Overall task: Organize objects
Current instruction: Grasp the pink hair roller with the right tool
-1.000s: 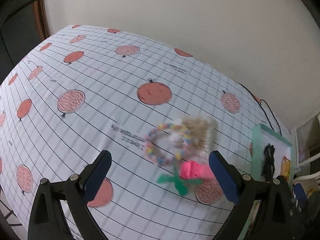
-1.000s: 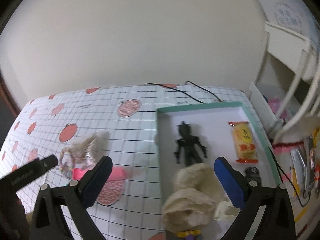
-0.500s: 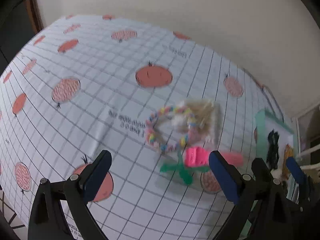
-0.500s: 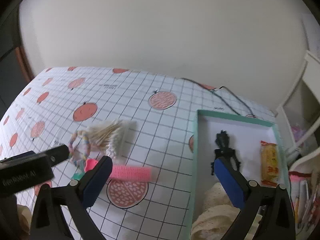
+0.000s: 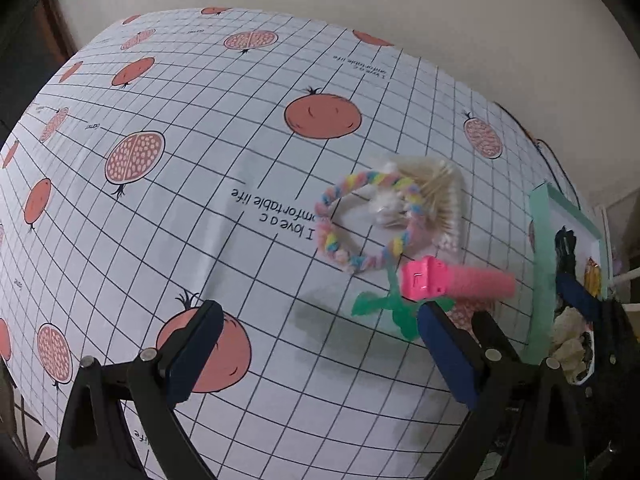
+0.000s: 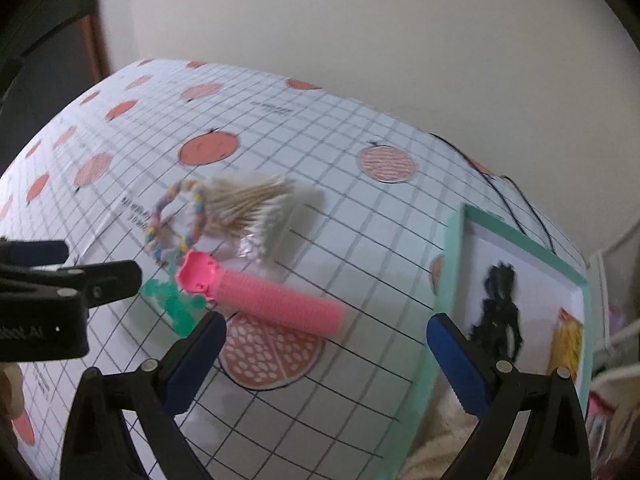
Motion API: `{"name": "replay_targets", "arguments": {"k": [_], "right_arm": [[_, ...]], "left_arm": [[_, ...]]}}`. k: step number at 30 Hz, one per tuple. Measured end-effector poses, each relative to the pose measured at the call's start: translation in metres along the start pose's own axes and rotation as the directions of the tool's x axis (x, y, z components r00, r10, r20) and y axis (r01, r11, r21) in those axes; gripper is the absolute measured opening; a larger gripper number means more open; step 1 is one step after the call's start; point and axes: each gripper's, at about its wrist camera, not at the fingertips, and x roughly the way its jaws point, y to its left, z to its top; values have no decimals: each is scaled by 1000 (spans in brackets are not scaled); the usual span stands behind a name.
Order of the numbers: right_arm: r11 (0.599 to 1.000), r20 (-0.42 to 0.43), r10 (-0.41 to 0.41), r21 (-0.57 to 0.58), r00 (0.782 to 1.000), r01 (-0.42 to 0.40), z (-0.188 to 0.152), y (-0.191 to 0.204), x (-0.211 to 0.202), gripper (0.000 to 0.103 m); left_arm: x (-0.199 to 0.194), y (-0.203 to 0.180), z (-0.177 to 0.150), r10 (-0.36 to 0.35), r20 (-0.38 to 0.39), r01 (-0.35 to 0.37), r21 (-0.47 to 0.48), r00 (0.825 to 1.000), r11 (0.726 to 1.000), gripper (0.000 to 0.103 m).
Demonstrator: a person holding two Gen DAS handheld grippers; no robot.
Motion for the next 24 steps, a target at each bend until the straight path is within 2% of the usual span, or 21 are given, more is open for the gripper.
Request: {"name": "replay_targets", "arguments": {"k": [4,13,24], "right_arm": [[997,-16,8,-72,1000,-9,3,8,10,100],[988,-41,46,-146,998,-52,9,14,28,94],[979,-71,98,-173,993,-109,8,22,40,77]], "left_arm": [[8,-3,-2,1,-37,0,29,999,1000,98],[15,-6,-3,-16,-60,18,41,998,999,98],[22,-7,-2,-22,-78,25,47,997,999,98]]}}
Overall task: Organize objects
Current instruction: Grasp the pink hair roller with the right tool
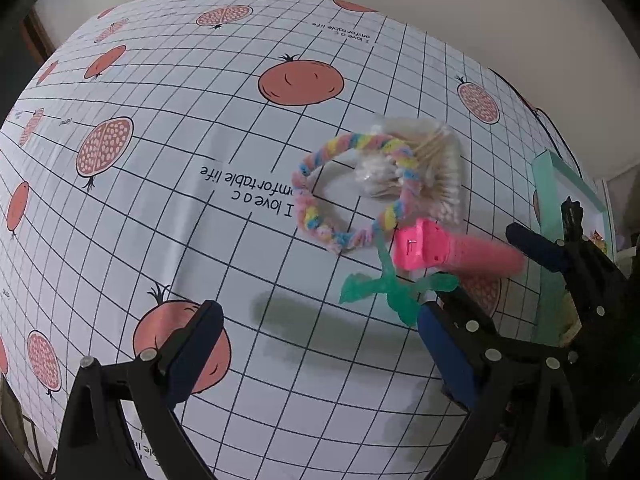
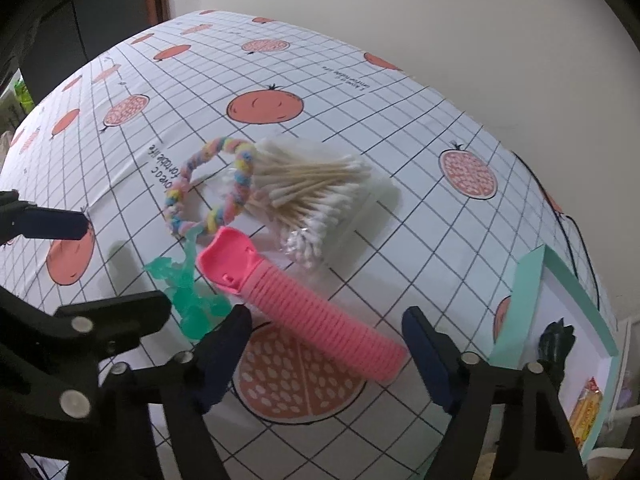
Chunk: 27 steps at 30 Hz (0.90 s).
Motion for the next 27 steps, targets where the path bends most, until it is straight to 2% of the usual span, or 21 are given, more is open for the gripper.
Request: {"name": "replay_targets", "arguments": {"k": [3,9,18,27], "right_arm": [[1000,4,8,18,1000,-8,0,-1,-3,66],[1000,3,13,23,1000,-13,-2,-1,-8,52],[998,0,41,48,999,-41,-12,-6,-15,35],[985,-12,86,149,996,-83,-20,-9,-19,29]], "left_arm": [[0,0,-1,-1,-1,1,1,1000,1000,98],[2,-4,-3,-11,-9,11,12,1000,1000,98],[6,-9,-1,-22,-19,23,26,1000,999,98],[10,-16,-2,-20,-17,21,40,1000,999,98]]}}
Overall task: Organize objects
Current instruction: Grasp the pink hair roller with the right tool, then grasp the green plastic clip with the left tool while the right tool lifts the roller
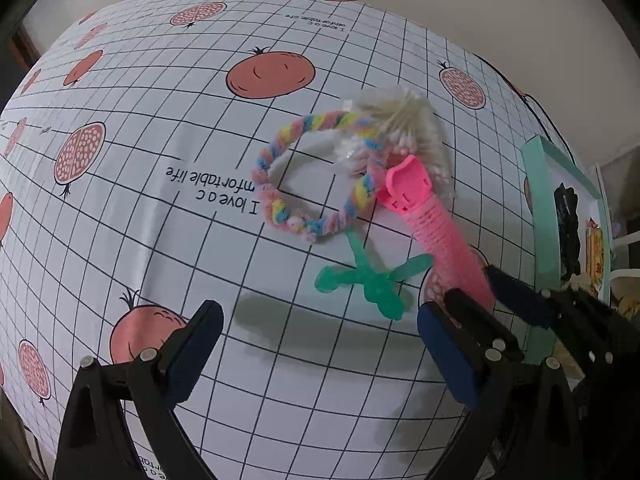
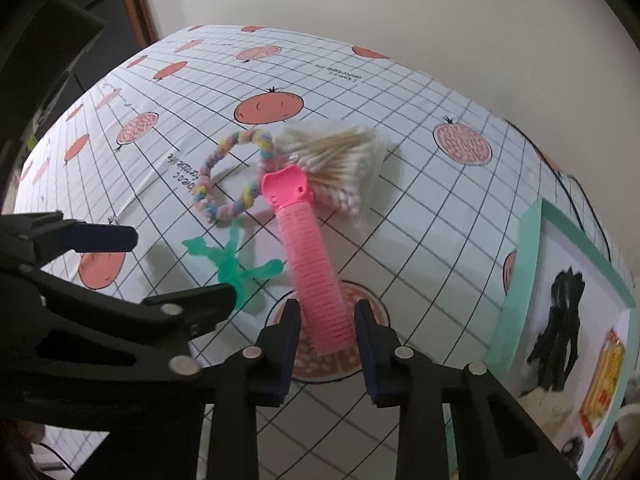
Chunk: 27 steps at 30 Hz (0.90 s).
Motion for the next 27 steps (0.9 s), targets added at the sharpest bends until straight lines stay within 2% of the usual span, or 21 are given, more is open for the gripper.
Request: {"name": "replay_targets", "arguments": {"k": [6,14,17,21,25,27], "right_arm": [[992,-5,4,130,1000,-4,-12,-2,-5,26],[958,-14,-3,287,1000,7,-23,-8,-11,26],[949,-12,-12,314,1000,15,-26,-6,-14,26],[940,-5,-16,340,1000,17,-27,-6,-14,26],[929,-2,-11,370,1000,11,-28,-8,-14,26],[927,-3,-12,375,1000,12,-27,-8,-14,26]], "left_arm": [[3,2,-1,-1,-6,1,-7,1000,1000,98],[6,-6,-1,14,2,-14,15,1000,1000,97],[18,-22,11,23,8,-23,20,1000,1000,97],[18,-28,12,62,21,-63,42,998,997,88],[19,-32,12,73,22,-74,46,997,996,85],[19,-36,12,79,30,-81,59,996,995,76]]}}
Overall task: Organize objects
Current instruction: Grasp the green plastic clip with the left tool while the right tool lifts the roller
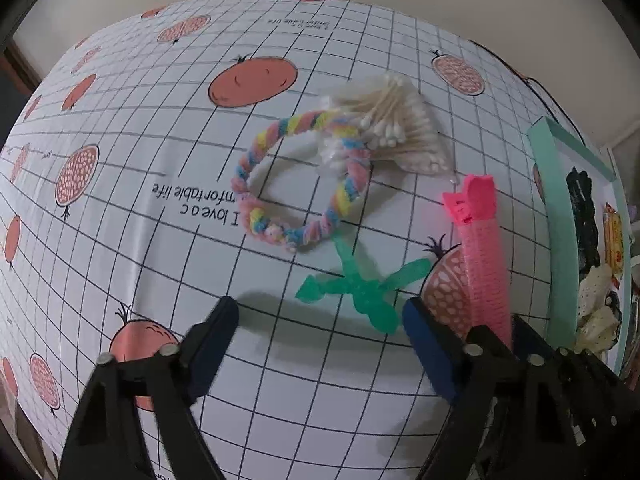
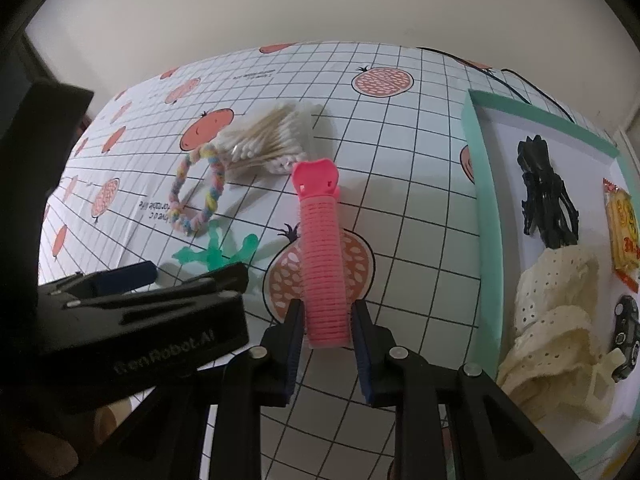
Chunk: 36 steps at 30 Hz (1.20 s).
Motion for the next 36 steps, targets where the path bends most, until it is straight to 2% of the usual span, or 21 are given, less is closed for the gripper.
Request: {"name": "replay_targets", "arguments": {"k": [11,13,18,21,25,30,31,36], "right_arm": [[1000,-8,8,14,1000,-8,1,-2,1,26],[1000,-9,16,23,1000,-16,1,-5,1,26],[997,-2,48,56,999,-48,1,-11,1,26],[997,4,53,63,999,-53,1,-13,0,26],[994,16,71,78,997,-72,1,-16,-1,25],[994,66,72,75,995,-77,4,-17,-14,25],[994,73,71,76,995,-76,4,-18,-17,25],[993,102,63,91,993,-72,4,-26,-26,25]], "left_arm": [[-2,-9,2,15,26,-15,17,1000,1000,44],[-3,-7,3,14,32,-14,0,999,1000,32],[-2,-8,5,-9,35,10,-23,999,1000,13],[-4,-13,1,-10,36,11,-25,999,1000,13],[-3,10,12,-21,50,22,-22,999,1000,13],[-27,12,4,-24,93,26,-25,995,999,13],[-22,5,15,-24,100,27,-26,995,999,13],[-46,8,4,-34,131,39,-31,991,999,13]]}}
